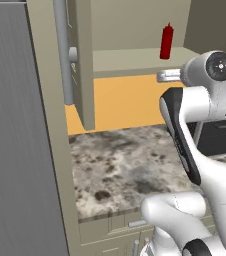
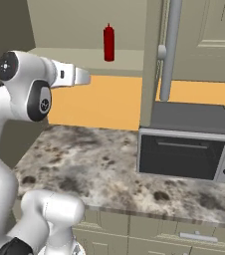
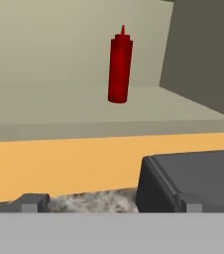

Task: Take 2 condiments from the cabinet and move them on the counter near the stove.Make sure the condiments are lined up with each other, next to each other.

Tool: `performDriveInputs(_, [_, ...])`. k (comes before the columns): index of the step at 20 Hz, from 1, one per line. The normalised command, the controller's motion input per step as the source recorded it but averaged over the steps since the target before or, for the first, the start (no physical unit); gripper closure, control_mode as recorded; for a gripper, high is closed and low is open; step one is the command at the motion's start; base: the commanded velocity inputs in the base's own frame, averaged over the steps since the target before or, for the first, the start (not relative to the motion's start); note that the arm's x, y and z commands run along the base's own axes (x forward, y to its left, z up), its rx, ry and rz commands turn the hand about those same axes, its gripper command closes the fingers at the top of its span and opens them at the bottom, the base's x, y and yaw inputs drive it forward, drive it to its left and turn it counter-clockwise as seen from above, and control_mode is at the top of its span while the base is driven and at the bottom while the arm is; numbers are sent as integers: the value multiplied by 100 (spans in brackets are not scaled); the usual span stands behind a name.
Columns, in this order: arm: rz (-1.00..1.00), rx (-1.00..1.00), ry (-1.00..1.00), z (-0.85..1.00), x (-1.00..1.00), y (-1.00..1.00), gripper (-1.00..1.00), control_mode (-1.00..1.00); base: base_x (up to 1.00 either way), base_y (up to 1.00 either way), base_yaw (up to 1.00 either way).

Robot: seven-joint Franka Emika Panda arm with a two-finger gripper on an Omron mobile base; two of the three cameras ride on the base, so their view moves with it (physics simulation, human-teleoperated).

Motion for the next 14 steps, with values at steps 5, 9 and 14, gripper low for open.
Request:
performDriveInputs(5, [-1,0,2,6,59,-9,-100,-100,0,0,0])
performDriveInputs(9, [-3,0,0,1,57,-13,-100,-100,0,0,0])
performDriveInputs(14, [-4,0,0,6,48,-14,-100,-100,0,0,0])
